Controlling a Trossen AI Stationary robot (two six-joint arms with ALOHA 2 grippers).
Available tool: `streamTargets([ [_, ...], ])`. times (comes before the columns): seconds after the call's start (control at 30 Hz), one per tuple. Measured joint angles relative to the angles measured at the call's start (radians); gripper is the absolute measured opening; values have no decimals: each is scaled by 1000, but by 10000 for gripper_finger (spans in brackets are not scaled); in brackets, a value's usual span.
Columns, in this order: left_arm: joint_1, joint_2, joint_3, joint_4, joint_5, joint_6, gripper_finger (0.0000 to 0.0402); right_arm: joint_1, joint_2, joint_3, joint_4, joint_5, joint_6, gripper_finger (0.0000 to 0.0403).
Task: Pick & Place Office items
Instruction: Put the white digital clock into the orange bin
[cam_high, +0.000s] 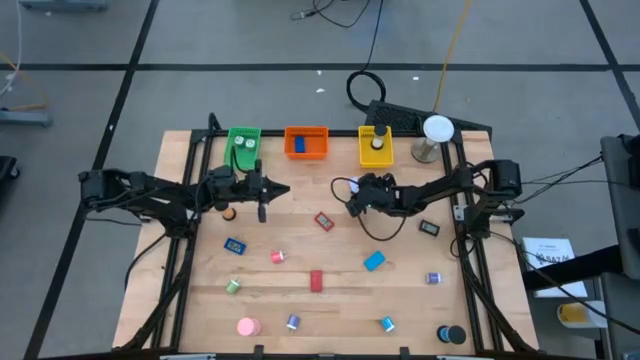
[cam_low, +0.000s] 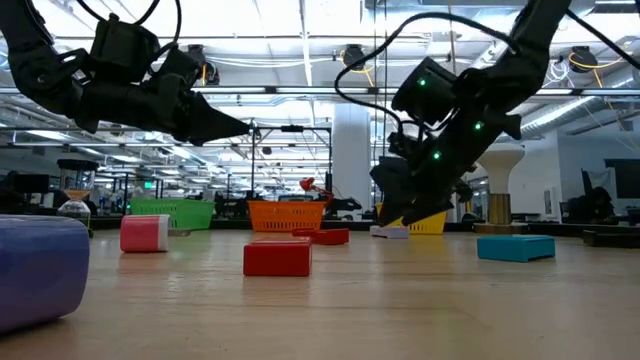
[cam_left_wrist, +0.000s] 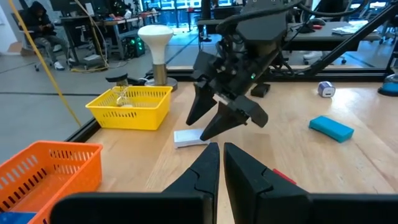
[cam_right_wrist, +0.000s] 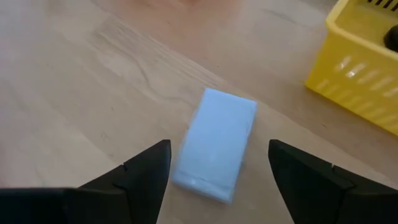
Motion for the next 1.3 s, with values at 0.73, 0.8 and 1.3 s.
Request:
streamTargets([
  [0.73,-5,0,0,-61,-1,-27,31,-21,67,43,-5,-54,-26,150],
  [0.8,-4,-4,-11,-48,-4,-26,31,-20,65,43,-6,-56,-30,150],
  [1.3,19,-41,-107,25,-371,-46,31,-63,-95,112,-20,-166,-84,152],
])
